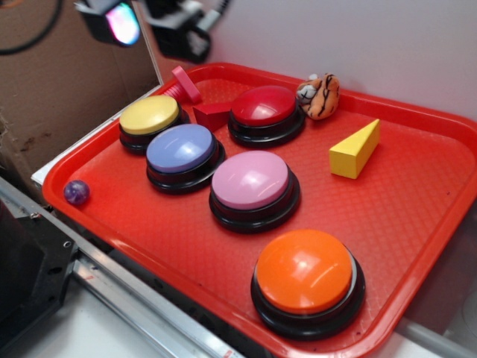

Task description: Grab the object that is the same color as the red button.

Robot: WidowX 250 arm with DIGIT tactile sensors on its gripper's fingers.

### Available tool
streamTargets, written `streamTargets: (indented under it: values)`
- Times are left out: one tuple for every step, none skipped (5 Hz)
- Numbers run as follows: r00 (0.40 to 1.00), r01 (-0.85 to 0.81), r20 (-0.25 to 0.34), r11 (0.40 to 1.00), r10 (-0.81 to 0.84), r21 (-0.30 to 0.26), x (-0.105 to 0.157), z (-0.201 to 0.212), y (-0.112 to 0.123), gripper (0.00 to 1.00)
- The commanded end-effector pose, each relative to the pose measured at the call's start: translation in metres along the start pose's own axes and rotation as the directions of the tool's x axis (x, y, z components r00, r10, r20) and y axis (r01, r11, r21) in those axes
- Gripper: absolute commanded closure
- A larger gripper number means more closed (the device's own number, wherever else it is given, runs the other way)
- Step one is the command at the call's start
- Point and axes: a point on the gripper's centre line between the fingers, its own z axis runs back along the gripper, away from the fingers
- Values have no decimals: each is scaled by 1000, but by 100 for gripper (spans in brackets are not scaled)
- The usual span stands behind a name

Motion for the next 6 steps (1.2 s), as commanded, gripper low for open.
streamTargets:
  values:
    - [996, 14, 89, 999, -10, -48, 71, -40, -68, 0]
    - [995, 11, 95, 997, -4, -75, 90, -65, -87, 0]
    - [998, 5, 70, 998, -1, -55, 100, -88, -98, 0]
    - [999, 35, 33, 999, -34, -39, 101, -107, -104, 0]
    - [999, 46, -26, 999, -46, -12, 97, -127, -105, 0]
    - [995, 65, -70, 998, -66, -8, 91, -140, -107, 0]
